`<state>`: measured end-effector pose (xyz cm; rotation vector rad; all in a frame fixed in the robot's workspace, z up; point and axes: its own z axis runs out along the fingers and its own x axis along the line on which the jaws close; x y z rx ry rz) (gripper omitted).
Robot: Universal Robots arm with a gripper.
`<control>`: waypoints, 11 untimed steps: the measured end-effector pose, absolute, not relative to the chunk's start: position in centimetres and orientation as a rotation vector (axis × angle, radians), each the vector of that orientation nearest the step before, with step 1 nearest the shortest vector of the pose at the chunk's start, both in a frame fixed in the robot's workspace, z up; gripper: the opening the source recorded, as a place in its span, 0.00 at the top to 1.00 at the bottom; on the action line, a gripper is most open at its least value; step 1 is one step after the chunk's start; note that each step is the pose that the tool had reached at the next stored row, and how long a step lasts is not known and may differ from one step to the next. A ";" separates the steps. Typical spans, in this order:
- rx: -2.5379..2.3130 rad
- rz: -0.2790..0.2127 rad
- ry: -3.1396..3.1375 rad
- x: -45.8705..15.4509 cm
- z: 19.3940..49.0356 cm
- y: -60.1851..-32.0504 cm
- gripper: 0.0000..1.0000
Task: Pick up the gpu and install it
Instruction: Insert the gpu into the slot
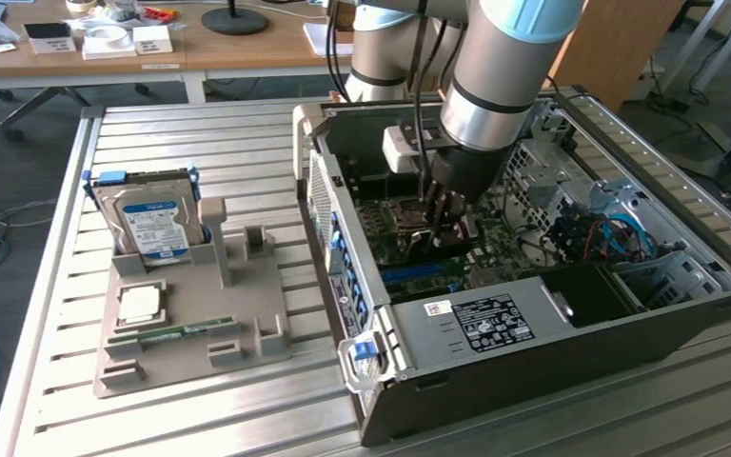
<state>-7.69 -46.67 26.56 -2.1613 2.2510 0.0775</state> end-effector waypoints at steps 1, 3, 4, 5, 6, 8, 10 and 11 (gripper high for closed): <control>-2.161 0.077 2.251 -7.7 26.5 -46.7 0.73; -2.161 0.077 2.251 -7.7 26.4 -46.7 0.73; -2.161 0.077 2.251 -7.7 26.4 -46.7 0.73; -2.162 0.077 2.251 -7.7 26.4 -46.7 0.73; -2.162 0.077 2.251 -7.7 26.4 -46.7 0.73; -2.161 0.077 2.251 -7.7 26.4 -46.7 0.73; -2.161 0.078 2.251 -7.7 26.4 -46.7 0.73; -2.161 0.078 2.251 -7.7 26.3 -46.7 0.73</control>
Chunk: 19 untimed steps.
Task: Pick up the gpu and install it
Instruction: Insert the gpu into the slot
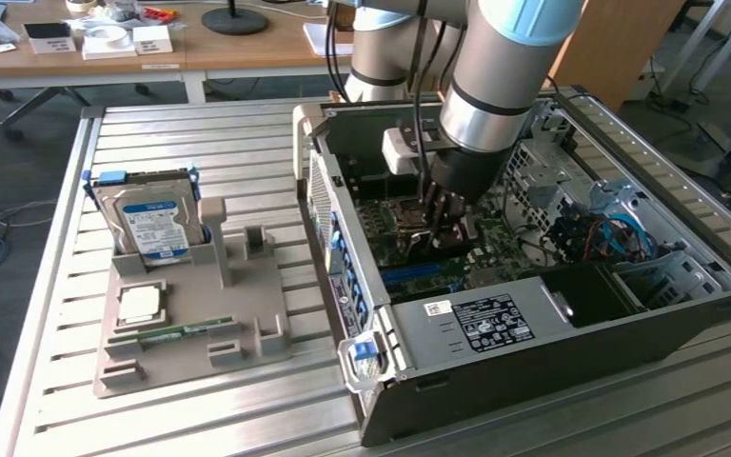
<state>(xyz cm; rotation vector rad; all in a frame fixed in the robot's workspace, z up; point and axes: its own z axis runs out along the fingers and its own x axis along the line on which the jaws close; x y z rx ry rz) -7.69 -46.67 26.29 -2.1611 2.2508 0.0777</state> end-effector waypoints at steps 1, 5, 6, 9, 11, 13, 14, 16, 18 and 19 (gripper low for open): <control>-2.161 0.077 2.251 -7.7 26.3 -46.7 0.73; -2.161 0.077 2.251 -7.7 26.3 -46.7 0.73; -2.161 0.077 2.251 -7.7 26.3 -46.7 0.73; -2.161 0.077 2.251 -7.8 26.3 -46.7 0.73; -2.161 0.077 2.251 -7.8 26.3 -46.7 0.73; -2.161 0.077 2.251 -7.8 26.2 -46.7 0.73; -2.161 0.077 2.251 -7.8 26.2 -46.7 0.73; -2.161 0.077 2.251 -7.8 26.2 -46.7 0.73; -2.161 0.077 2.251 -7.8 26.2 -46.7 0.73; -2.162 0.077 2.251 -7.8 26.2 -46.7 0.73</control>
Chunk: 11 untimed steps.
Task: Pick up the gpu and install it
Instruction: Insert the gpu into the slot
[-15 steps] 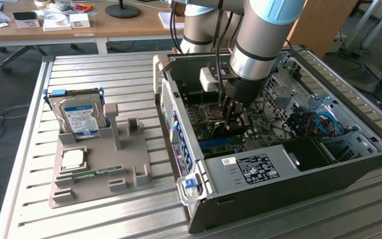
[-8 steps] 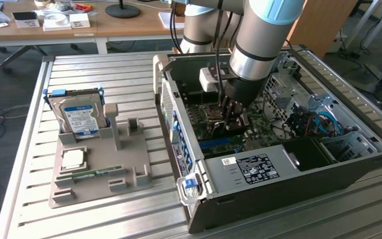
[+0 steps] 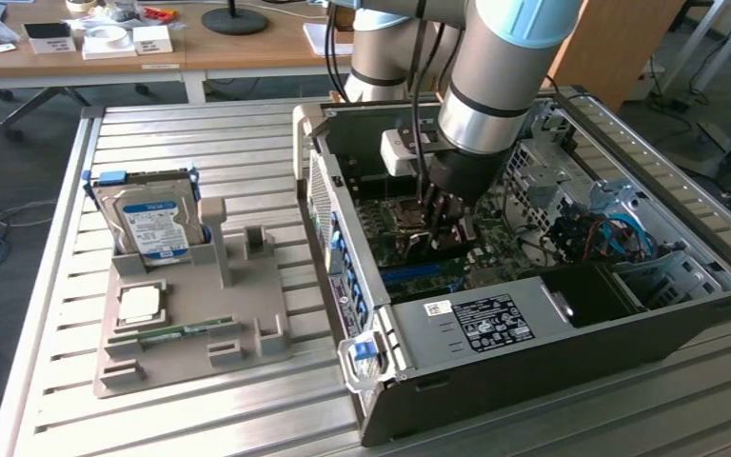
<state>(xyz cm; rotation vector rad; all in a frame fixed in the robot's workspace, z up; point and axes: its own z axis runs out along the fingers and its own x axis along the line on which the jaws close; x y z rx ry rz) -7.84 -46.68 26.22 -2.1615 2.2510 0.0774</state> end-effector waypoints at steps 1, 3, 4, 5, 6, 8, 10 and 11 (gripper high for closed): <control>-2.161 0.077 2.251 -7.8 26.2 -46.7 0.73; -2.161 0.078 2.251 -7.8 26.2 -46.7 0.73; -2.161 0.078 2.251 -7.8 26.1 -46.7 0.73; -2.161 0.077 2.251 -7.8 26.1 -46.7 0.73; -2.161 0.077 2.251 -7.8 26.1 -46.7 0.73; -2.162 0.077 2.251 -7.8 26.1 -46.7 0.73; -2.161 0.078 2.251 -7.8 26.1 -46.7 0.73; -2.161 0.078 2.251 -7.8 26.0 -46.7 0.73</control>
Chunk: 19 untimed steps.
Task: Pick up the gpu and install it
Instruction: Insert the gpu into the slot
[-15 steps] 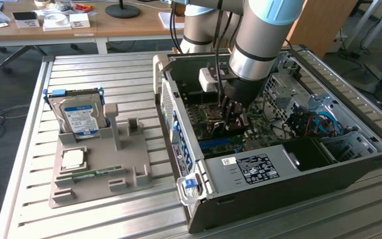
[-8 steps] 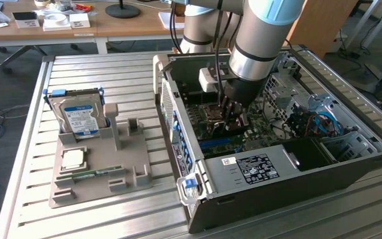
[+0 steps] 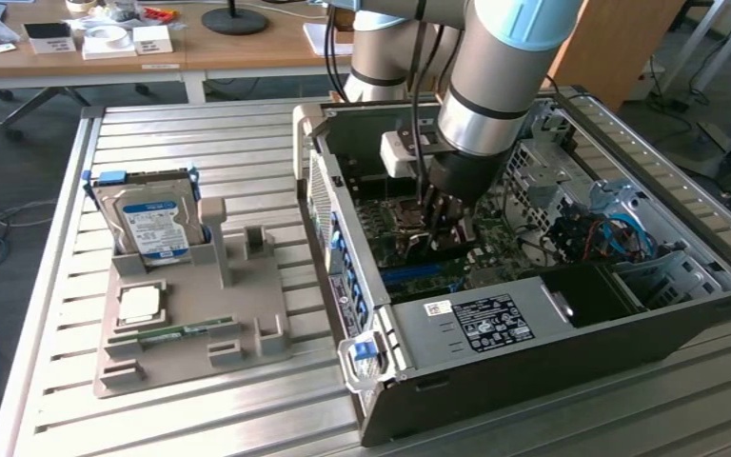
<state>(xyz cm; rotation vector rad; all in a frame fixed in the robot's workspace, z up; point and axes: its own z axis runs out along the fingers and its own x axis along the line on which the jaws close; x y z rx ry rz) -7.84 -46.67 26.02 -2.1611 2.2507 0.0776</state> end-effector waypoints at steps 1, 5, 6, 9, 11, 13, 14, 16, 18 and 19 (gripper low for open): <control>-2.161 0.077 2.251 -7.8 26.0 -46.7 0.73; -2.161 0.077 2.251 -7.8 26.0 -46.7 0.73; -2.161 0.077 2.251 -7.8 26.0 -46.7 0.73; -2.161 0.078 2.251 -7.8 25.9 -46.7 0.73; -2.161 0.078 2.251 -7.8 25.9 -46.7 0.73; -2.161 0.078 2.251 -7.8 25.8 -46.7 0.73; -2.161 0.078 2.251 -7.8 25.8 -46.7 0.73; -2.161 0.078 2.251 -7.8 25.8 -46.7 0.73; -2.161 0.078 2.251 -7.8 25.8 -46.7 0.73; -2.161 0.078 2.251 -7.8 25.8 -46.7 0.73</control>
